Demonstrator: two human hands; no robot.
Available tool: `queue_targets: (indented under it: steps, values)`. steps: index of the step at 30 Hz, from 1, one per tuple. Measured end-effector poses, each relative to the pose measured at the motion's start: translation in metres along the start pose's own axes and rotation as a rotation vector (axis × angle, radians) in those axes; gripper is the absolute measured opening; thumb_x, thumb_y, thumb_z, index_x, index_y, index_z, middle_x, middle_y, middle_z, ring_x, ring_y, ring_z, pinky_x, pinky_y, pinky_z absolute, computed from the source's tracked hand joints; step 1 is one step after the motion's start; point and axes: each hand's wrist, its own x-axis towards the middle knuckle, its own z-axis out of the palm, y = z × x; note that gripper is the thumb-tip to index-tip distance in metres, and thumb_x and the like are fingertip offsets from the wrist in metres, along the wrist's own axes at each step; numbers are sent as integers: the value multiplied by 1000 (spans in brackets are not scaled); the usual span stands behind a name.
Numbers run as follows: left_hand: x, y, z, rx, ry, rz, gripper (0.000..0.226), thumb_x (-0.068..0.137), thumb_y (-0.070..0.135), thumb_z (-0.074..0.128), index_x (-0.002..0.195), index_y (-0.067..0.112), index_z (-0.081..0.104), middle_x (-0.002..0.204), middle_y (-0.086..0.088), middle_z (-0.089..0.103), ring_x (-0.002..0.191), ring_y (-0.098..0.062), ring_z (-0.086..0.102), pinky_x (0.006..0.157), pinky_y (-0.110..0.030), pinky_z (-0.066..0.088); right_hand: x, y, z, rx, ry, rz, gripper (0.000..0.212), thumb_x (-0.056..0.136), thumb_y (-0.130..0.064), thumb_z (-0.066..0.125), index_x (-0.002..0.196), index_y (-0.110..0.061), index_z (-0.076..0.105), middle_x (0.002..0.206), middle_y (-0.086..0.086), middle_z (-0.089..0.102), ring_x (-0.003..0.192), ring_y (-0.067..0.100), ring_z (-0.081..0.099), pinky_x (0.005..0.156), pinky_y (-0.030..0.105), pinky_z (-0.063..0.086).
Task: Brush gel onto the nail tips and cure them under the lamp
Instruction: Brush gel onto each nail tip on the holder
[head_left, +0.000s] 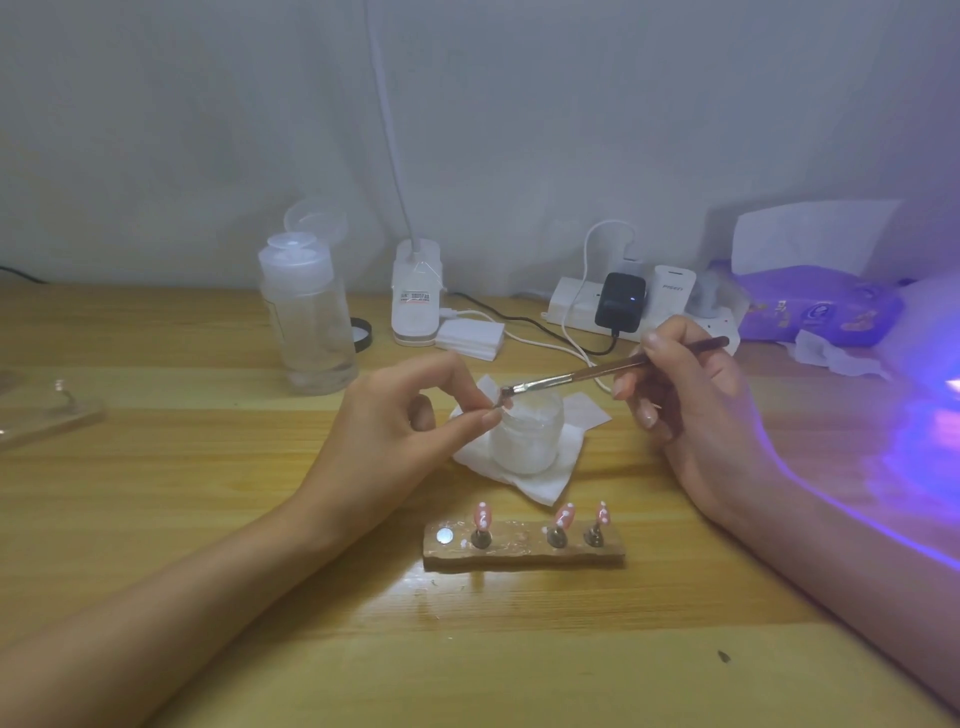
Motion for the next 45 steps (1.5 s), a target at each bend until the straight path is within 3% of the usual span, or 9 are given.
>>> queue_targets:
  steps: [6, 11, 15, 28, 30, 34, 38, 41, 45]
  values:
    - [1, 0, 0, -23, -1, -17, 13, 86, 14, 76, 77, 12, 67, 52, 29, 51, 42, -4, 27, 45, -11, 24, 1, 2, -2, 4, 58, 3, 36, 100, -16, 52, 65, -25, 49, 56, 6, 62, 39, 9, 38, 41, 18, 24]
    - [0, -1, 0, -36, 0, -25, 14, 85, 15, 77, 77, 14, 66, 53, 28, 51, 43, -4, 27, 45, -12, 24, 0, 2, -1, -10, -11, -34, 37, 100, -17, 52, 65, -28, 52, 58, 5, 64, 42, 10, 42, 40, 16, 27]
    - [0, 0, 0, -36, -2, -25, 14, 86, 14, 76, 77, 14, 66, 51, 28, 51, 42, -4, 27, 45, -12, 24, 1, 3, -2, -42, 31, -8, 30, 99, -13, 53, 71, -19, 43, 55, 7, 62, 39, 10, 39, 41, 20, 22]
    - [0, 1, 0, -14, 2, 16, 15, 86, 16, 75, 76, 15, 65, 59, 30, 54, 44, -4, 29, 50, -7, 27, 4, -23, -27, -135, 136, -126, 40, 99, -8, 52, 63, -25, 45, 48, -3, 54, 41, 12, 46, 38, 16, 32]
    - [-1, 2, 0, -25, 1, 12, 14, 86, 20, 75, 76, 16, 65, 60, 29, 55, 44, -5, 31, 50, -6, 28, 5, -26, -27, -100, 91, -147, 36, 99, -12, 52, 65, -25, 47, 52, -3, 56, 44, 11, 50, 40, 16, 33]
    - [-1, 2, 0, -38, 10, -8, 16, 84, 27, 75, 75, 17, 65, 60, 27, 54, 44, -5, 31, 51, -6, 28, 3, -30, -22, -211, -194, -369, 9, 90, -13, 53, 86, -21, 52, 70, 2, 62, 57, 17, 60, 44, 21, 41]
    - [-1, 0, 1, -44, -2, -22, 15, 85, 19, 77, 76, 17, 65, 61, 27, 54, 44, -5, 31, 50, -7, 28, 1, -35, -25, -241, -311, -470, 16, 81, -7, 47, 91, -19, 50, 72, 4, 58, 55, 20, 54, 47, 22, 40]
    - [-1, -1, 1, -49, -4, -30, 15, 85, 19, 76, 76, 19, 65, 62, 27, 54, 44, -5, 31, 50, -8, 28, 5, -39, -30, -243, -268, -447, 19, 77, -6, 46, 88, -21, 50, 66, 2, 57, 46, 23, 45, 45, 20, 37]
    - [-1, -1, 2, -43, 7, -38, 16, 83, 30, 76, 75, 23, 64, 78, 18, 62, 46, -7, 35, 54, -9, 32, 5, -28, -23, -123, -40, -267, 19, 88, -15, 58, 77, -31, 57, 58, -1, 60, 46, 14, 51, 42, 16, 37]
